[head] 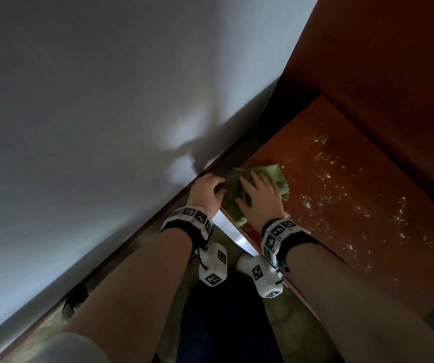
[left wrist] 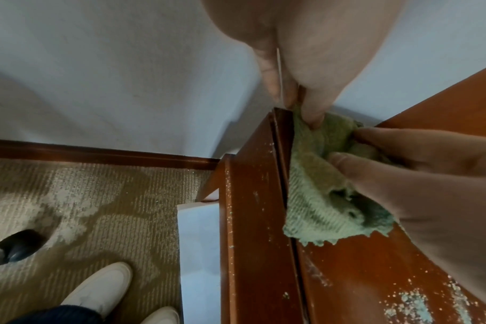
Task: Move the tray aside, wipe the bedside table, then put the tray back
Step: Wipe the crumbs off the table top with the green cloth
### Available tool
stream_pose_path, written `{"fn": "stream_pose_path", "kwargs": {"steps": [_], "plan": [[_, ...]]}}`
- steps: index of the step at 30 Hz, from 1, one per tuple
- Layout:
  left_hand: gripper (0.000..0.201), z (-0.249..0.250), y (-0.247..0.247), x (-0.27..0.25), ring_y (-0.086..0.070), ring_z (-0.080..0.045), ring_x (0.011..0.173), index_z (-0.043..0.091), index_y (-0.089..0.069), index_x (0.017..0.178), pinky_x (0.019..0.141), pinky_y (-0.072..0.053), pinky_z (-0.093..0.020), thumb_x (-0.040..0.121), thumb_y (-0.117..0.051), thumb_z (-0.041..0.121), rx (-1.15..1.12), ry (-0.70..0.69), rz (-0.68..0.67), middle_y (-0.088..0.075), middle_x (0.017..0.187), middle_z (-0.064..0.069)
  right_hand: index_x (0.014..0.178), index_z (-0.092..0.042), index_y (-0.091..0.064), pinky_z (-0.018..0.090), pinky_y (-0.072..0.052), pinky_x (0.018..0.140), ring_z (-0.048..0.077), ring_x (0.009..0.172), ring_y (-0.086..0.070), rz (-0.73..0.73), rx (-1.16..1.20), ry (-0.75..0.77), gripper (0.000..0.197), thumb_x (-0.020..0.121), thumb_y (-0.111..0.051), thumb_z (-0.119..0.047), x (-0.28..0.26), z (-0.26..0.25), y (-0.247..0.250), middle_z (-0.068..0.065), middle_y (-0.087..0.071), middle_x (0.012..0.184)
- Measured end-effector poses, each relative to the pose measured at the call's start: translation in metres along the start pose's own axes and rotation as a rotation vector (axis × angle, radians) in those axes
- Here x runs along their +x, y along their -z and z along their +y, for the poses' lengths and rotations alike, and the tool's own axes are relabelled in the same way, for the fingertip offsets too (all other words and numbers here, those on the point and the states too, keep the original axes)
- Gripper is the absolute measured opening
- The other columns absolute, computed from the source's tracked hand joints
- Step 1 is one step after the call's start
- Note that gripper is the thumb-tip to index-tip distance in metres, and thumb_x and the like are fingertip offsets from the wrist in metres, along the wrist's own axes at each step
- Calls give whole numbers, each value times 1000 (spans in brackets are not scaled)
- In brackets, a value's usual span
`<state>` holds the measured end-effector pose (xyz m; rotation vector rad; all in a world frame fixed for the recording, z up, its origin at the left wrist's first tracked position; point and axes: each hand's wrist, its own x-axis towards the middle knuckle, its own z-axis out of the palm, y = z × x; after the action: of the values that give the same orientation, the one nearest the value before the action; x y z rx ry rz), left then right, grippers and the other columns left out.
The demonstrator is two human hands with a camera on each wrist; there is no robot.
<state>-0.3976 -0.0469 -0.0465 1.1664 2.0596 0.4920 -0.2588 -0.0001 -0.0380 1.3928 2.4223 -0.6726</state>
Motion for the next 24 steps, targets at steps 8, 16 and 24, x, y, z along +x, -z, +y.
{"fn": "stream_pose_path", "kwargs": {"steps": [8,16,24], "plan": [[17,-15,-13,0,-51,-21,106,8,-74,98,89,-34,-17,85,-67,15,43,-118,54,-60,110,-7,146,-29,-31,46,-3,120,23,147,-8,-20,-32,86,61,91,-34,-56,-2,14,-16,1,-17,158],[16,-21,-11,-12,-52,-27,98,12,-77,93,87,-44,-34,82,-69,20,105,-201,-35,-62,100,-9,143,-30,-37,49,2,118,29,146,-11,-49,-87,151,75,79,-10,-60,-11,16,-26,7,-22,157],[38,-19,-1,-8,-38,-20,139,7,-50,135,116,-23,-29,97,-43,9,270,-405,-158,-43,148,-7,116,-21,-67,59,-34,99,36,118,-57,-113,-174,234,49,86,-34,-42,-14,18,-20,9,-63,127]]}}
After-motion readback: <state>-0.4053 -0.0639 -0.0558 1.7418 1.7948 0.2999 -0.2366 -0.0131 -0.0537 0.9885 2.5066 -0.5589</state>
